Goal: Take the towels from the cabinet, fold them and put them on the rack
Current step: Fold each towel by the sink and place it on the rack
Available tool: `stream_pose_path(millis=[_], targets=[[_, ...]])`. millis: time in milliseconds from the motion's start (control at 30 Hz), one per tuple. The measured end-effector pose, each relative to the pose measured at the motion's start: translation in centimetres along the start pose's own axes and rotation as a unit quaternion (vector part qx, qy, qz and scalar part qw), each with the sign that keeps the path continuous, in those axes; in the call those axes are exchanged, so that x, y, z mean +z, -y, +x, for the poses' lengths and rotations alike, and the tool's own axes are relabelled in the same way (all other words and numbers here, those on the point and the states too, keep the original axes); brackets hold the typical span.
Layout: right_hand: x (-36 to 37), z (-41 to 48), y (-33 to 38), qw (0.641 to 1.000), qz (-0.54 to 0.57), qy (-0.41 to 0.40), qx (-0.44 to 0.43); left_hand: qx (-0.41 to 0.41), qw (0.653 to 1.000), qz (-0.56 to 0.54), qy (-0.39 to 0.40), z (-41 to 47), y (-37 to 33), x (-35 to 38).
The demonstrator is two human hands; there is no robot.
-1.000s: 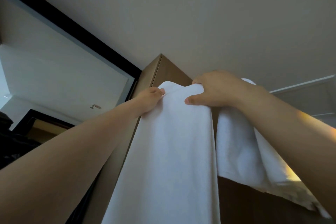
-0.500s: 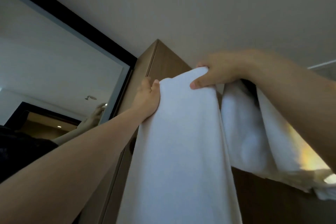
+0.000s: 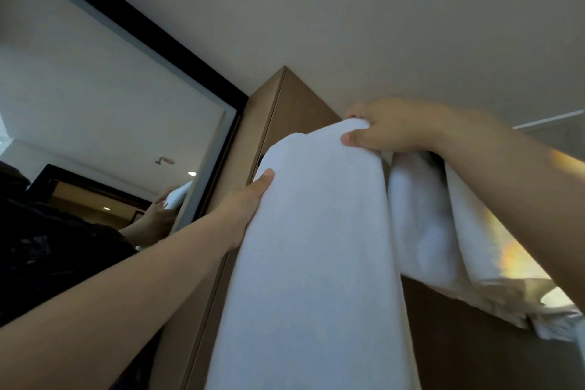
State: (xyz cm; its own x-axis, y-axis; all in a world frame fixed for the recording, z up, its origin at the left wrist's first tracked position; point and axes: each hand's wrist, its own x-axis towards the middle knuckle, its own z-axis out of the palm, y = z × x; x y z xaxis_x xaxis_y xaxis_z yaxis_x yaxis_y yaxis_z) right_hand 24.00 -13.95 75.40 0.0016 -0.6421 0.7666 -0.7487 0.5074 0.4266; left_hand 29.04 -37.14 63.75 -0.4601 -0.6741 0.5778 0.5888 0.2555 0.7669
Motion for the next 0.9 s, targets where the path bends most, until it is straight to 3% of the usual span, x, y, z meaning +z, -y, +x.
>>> stream_pose_path(millis=[100, 167, 233, 467, 567, 800, 900], targets=[[0.5, -0.8, -0.2, 0.997, 0.020, -0.074, -0.011, 0.067, 0.991, 0.073, -0.092, 0.5, -0.8, 0.3], [1.1, -1.5, -0.2, 0.988, -0.014, -0.152, -0.002, 0.112, 0.981, 0.102, -0.122, 1.1, -1.4, 0.3], [1.3, -1.7, 0.0, 0.983, -0.037, -0.182, 0.011, 0.146, 0.972, 0.124, -0.137, 1.5, -2.2, 0.2], [-1.1, 1.3, -0.2, 0.996, 0.019, -0.012, 0.086, 0.172, 0.960, 0.162, -0.148, 2.7, -4.8, 0.9], [-1.2, 0.8, -0.6, 0.996, 0.046, -0.005, 0.076, 0.156, 0.968, 0.136, -0.143, 3.1, -4.4, 1.4], [0.9, -2.7, 0.7, 0.988, -0.052, -0.130, 0.059, 0.121, 0.979, 0.103, -0.127, 3.3, -4.0, 2.0], [1.3, -4.6, 2.3, 0.958, -0.056, -0.277, 0.055, 0.118, 0.981, 0.094, -0.124, 3.0, -4.3, 2.3]])
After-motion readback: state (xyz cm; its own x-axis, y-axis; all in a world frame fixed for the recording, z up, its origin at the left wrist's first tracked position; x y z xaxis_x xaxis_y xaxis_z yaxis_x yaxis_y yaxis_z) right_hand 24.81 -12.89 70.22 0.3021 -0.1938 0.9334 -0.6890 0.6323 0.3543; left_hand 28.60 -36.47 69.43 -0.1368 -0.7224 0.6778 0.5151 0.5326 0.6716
